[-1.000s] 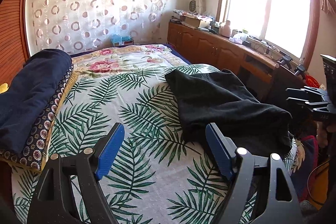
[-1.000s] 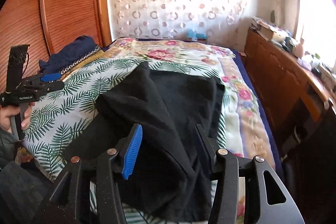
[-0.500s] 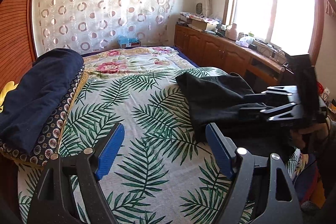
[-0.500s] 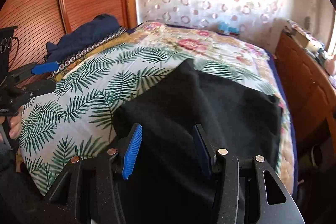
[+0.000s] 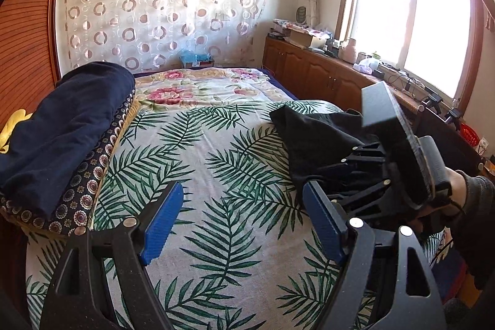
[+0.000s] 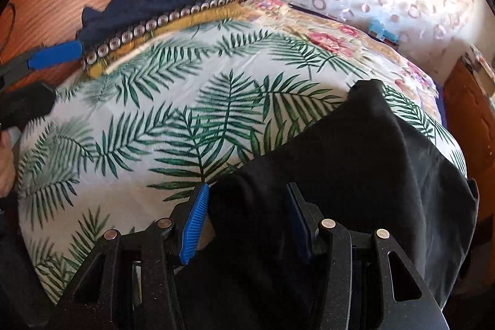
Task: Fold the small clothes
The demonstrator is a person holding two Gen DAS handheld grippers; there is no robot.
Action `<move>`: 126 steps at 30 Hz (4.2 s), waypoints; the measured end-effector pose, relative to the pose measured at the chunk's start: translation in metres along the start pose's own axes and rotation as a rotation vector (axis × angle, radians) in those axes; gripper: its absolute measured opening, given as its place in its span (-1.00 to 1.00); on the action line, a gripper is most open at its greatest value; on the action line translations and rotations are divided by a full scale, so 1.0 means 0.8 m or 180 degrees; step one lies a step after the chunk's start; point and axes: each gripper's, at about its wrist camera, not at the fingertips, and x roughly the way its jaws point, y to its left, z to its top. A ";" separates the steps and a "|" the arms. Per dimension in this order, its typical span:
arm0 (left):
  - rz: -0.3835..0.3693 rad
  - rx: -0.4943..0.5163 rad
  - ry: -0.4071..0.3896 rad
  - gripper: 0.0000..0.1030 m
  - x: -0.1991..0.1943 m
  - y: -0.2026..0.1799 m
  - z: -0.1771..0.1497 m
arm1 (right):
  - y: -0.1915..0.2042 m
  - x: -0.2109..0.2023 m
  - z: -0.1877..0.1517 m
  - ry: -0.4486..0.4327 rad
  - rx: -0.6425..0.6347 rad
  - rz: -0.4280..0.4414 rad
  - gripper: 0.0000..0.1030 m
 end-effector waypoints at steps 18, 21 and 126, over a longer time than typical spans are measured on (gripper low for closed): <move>-0.0076 0.0047 0.0101 0.56 0.012 -0.012 -0.008 | -0.151 -0.092 0.020 -0.0576 0.0378 -0.0890 -0.75; -0.0090 0.0064 0.0122 0.56 0.014 -0.015 -0.009 | -0.207 -0.078 0.014 -0.0406 0.0662 -0.1579 -0.74; -0.1107 0.0625 0.0412 -0.93 0.014 -0.135 0.000 | -0.139 -0.308 -0.299 -0.1303 0.1496 -0.0700 -0.86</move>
